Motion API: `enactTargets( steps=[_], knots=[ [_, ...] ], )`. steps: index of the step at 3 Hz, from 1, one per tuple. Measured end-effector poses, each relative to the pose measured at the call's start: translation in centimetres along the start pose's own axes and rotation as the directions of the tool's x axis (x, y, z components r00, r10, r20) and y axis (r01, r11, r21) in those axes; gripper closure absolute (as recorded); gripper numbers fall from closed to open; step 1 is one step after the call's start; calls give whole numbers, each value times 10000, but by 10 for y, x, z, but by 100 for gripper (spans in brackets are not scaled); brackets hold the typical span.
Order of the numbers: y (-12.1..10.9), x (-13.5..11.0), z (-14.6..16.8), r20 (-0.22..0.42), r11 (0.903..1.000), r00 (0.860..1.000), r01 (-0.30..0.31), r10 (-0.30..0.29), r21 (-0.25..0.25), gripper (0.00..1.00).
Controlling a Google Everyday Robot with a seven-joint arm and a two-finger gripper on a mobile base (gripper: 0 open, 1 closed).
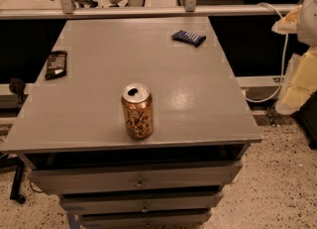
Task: Move rxbar chocolate near orange can
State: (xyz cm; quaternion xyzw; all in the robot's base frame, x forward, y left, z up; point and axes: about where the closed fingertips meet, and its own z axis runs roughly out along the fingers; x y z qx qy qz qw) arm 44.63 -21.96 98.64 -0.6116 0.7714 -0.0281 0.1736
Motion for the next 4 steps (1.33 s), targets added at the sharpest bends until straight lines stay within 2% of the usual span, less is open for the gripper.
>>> enactTargets(
  steps=[1, 2, 3, 4],
  knots=[
    [-42, -19, 4, 844, 9965, 9935, 725, -758, 421, 0],
    [-88, -60, 22, 2111, 9877, 9661, 1349, -1489, 795, 0],
    [-108, -116, 48, 3733, 9820, 9086, 1645, -1874, 926, 0],
    [-106, -178, 82, 5123, 9811, 8368, 1713, -1932, 901, 0]
  ],
)
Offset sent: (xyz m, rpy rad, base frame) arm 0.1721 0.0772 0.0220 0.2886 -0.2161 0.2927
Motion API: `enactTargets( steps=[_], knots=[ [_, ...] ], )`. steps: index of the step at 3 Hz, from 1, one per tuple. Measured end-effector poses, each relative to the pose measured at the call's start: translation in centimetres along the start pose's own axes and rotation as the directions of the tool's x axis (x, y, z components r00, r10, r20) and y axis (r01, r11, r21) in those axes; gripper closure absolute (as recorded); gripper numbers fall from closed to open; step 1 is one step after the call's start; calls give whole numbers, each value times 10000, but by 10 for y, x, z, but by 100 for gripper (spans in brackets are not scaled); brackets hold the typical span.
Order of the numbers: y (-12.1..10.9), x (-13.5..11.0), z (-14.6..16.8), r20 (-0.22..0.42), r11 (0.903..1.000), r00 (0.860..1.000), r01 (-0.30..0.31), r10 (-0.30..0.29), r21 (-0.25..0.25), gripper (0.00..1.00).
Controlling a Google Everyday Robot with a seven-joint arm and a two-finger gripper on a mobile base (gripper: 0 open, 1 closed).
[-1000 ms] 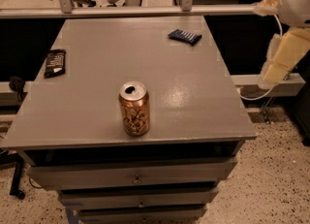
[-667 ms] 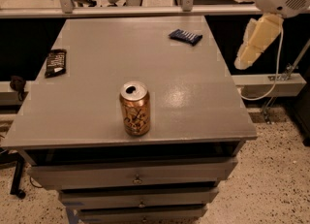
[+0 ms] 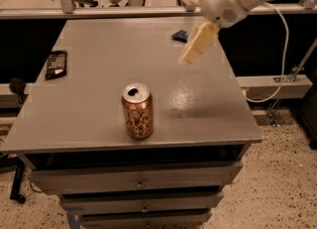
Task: Move rxbar chocolate near orange can
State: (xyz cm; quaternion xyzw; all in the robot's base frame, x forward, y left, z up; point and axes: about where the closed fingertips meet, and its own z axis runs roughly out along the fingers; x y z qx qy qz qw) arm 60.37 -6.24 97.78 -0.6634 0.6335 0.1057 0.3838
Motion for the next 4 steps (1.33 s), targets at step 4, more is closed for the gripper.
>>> enactTargets(
  steps=[4],
  knots=[
    [-1, -75, 212, 2166, 9559, 9412, -2178, 2591, -1969, 0]
  ],
)
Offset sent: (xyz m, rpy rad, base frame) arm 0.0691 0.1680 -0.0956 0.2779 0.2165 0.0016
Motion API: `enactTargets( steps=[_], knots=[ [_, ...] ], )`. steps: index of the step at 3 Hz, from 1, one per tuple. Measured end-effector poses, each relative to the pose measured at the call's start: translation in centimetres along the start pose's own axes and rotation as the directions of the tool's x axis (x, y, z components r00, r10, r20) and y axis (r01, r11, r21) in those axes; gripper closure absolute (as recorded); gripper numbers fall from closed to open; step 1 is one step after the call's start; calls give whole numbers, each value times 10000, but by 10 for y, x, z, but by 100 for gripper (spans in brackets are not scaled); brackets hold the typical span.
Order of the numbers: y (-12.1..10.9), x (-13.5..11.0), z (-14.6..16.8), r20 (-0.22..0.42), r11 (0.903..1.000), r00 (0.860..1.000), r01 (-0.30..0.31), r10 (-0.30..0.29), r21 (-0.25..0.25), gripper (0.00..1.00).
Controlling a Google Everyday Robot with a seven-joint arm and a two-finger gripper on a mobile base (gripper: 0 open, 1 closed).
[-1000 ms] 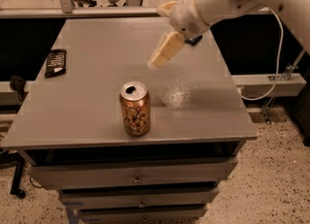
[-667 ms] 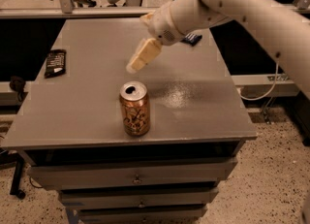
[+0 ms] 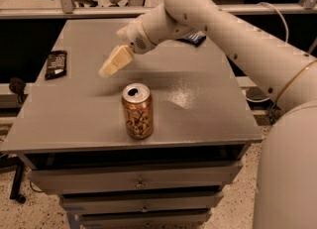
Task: Move rxbar chocolate near orange can
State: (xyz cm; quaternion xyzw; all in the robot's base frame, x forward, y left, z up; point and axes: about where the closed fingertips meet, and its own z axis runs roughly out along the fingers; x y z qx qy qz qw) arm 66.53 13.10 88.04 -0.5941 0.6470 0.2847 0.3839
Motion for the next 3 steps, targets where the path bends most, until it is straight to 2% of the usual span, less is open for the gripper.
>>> enactTargets(
  steps=[2, 3],
  knots=[
    [23, -35, 65, 983, 9988, 9951, -14, 64, -500, 0],
    [24, -56, 91, 1321, 9984, 9912, 160, -86, -549, 0]
  ],
)
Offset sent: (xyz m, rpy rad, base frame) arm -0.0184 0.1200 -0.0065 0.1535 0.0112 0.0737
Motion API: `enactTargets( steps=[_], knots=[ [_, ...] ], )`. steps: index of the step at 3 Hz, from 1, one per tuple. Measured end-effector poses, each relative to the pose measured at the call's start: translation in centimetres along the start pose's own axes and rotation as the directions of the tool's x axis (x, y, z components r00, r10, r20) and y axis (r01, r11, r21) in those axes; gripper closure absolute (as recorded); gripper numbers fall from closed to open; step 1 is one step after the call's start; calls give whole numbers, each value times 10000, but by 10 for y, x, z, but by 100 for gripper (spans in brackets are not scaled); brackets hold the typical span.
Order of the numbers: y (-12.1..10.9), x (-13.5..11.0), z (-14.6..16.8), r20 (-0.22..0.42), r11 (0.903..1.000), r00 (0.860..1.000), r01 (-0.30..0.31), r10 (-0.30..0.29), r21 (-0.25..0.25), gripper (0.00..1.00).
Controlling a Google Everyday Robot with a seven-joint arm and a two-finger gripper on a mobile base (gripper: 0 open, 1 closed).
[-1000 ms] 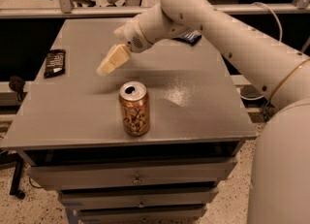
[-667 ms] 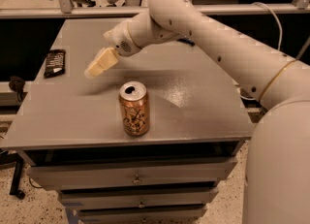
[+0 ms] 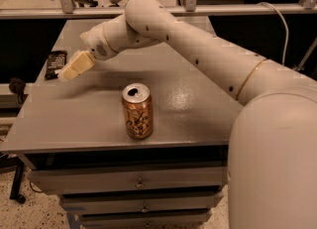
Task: Move rxbar chocolate near orange can
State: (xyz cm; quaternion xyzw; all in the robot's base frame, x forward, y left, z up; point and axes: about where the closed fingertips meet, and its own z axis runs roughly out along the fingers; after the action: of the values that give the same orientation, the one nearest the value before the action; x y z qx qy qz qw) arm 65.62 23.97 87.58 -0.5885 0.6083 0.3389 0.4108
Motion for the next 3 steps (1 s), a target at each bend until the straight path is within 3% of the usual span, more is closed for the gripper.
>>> enactTargets(
  steps=[1, 3],
  knots=[
    [-4, -12, 19, 138, 9999, 9998, 110, -110, -18, 0],
    [-20, 0, 58, 36, 9999, 9998, -172, 172, 7, 0]
  ],
)
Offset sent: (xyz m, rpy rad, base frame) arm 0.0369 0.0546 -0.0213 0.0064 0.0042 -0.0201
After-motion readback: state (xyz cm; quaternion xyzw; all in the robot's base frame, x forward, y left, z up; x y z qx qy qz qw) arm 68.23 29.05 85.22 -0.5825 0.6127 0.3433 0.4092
